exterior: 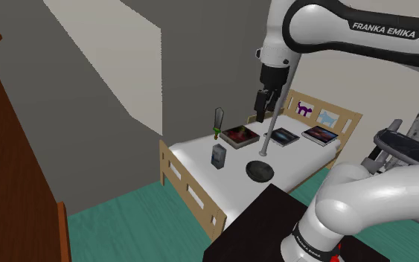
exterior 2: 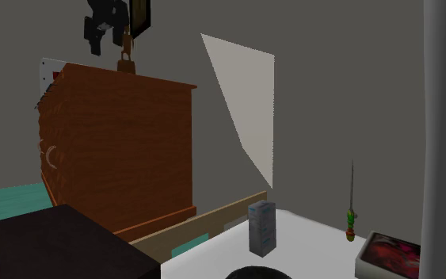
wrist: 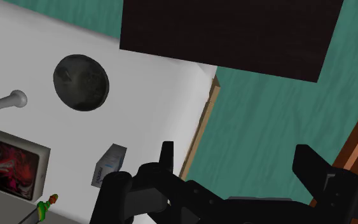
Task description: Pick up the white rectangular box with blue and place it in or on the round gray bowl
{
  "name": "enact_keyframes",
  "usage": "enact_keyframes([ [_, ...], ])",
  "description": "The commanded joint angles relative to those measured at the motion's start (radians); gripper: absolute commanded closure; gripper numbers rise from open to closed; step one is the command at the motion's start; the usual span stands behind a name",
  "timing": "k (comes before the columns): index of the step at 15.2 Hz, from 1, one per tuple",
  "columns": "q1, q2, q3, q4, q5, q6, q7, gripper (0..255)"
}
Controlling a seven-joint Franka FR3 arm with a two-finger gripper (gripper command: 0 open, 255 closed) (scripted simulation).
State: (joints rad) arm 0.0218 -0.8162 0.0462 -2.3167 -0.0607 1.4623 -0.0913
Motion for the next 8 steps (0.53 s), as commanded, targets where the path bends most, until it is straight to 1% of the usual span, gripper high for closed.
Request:
enact_keyframes([
  [1,0.000,0.000,0.000,0.000,0.000,0.000,0.000,0],
  [8,-0.024,0.109,-0.087,-0.108,-0.056,0.227,-0.081,0],
])
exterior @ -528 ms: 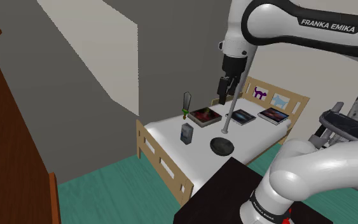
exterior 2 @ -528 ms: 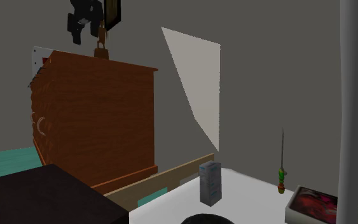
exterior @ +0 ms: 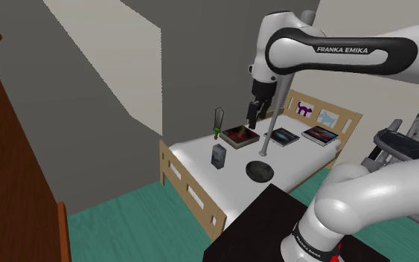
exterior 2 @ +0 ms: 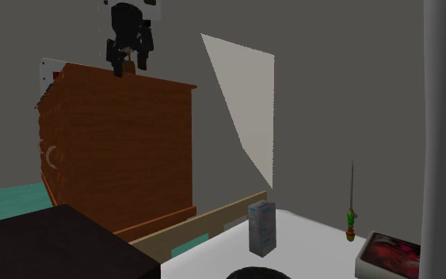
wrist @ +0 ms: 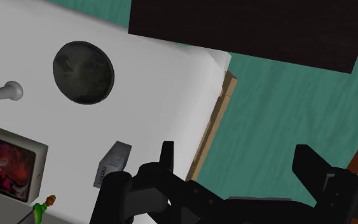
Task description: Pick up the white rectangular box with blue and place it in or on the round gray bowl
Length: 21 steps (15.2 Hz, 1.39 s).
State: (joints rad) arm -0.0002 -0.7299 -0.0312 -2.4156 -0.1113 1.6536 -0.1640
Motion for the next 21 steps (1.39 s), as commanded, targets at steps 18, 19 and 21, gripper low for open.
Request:
enact_keyframes([
  [18,-0.046,0.594,-0.209,0.034,-0.024,0.588,-0.232,0],
  [19,-0.048,0.634,-0.216,0.050,-0.014,0.612,-0.248,0],
  [21,-0.053,0.714,-0.228,0.085,0.010,0.656,-0.283,0],
])
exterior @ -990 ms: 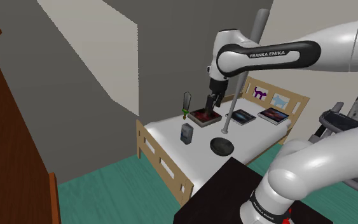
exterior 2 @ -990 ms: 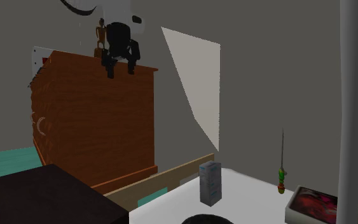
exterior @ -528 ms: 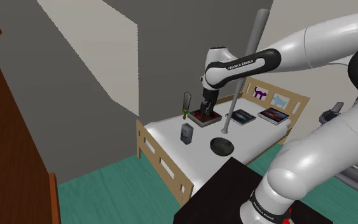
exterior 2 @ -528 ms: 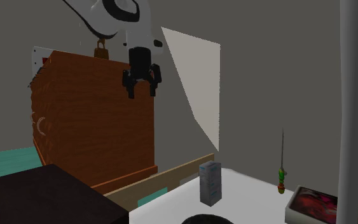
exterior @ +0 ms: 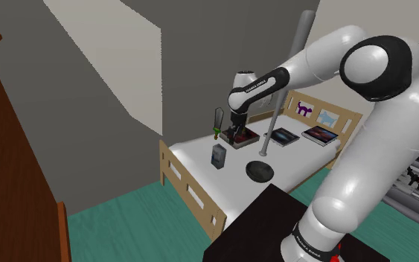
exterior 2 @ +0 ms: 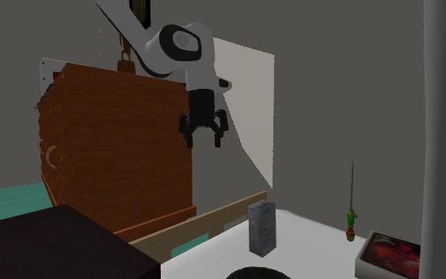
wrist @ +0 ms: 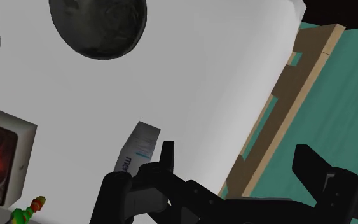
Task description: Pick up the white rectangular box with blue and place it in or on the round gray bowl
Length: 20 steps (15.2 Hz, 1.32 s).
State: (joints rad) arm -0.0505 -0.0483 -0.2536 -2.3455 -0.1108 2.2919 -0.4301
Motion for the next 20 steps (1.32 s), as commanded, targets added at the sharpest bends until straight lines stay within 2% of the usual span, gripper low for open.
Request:
enact_keyframes([
  [1,-0.006,0.072,-0.010,0.035,0.024,0.038,-0.035,0],
  [10,-0.077,0.435,0.007,0.275,0.163,0.154,-0.193,0],
  [18,-0.168,0.754,0.057,0.584,0.232,0.162,-0.277,0],
  [20,-0.177,0.791,0.063,0.616,0.236,0.167,-0.282,0],
])
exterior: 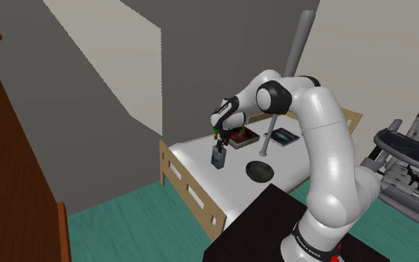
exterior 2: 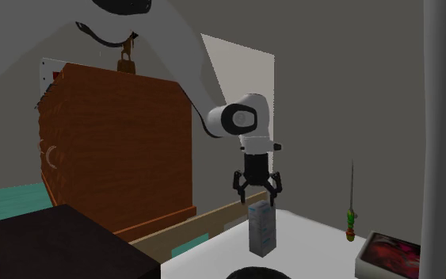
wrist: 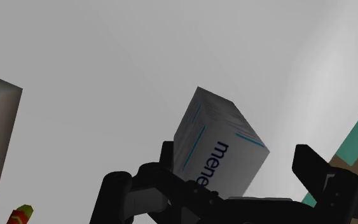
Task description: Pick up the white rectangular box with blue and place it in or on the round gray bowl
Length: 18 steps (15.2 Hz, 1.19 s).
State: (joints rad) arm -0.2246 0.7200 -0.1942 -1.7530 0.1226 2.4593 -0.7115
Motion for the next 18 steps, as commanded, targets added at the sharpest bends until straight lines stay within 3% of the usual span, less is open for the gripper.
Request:
enact_keyframes([
  [1,-0.005,0.033,0.005,0.027,0.004,0.007,-0.002,0],
  [14,-0.015,0.095,0.015,0.048,0.013,0.047,-0.007,0],
  [15,-0.015,0.095,0.015,0.048,0.013,0.047,-0.007,255],
  [18,-0.015,0.095,0.015,0.048,0.013,0.047,-0.007,255],
])
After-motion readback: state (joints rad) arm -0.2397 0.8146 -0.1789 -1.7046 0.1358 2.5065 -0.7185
